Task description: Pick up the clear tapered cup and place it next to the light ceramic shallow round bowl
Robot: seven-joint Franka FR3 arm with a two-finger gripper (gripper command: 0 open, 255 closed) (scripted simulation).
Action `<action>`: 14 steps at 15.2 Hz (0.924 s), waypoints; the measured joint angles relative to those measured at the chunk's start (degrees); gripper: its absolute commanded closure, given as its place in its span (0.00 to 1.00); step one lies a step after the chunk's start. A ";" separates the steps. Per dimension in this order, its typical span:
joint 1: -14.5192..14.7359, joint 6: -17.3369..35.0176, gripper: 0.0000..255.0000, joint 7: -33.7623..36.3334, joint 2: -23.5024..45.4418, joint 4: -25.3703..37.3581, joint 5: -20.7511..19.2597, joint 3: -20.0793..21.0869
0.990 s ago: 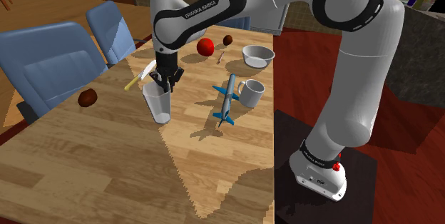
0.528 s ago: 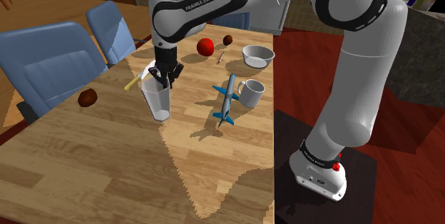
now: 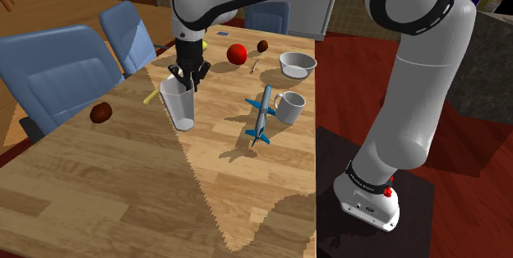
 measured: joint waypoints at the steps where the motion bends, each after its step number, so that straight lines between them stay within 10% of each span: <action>1: -0.02 -0.72 1.00 0.06 -0.39 0.34 0.05 0.01; 14: -0.02 -10.10 1.00 0.96 -1.61 8.57 0.02 0.10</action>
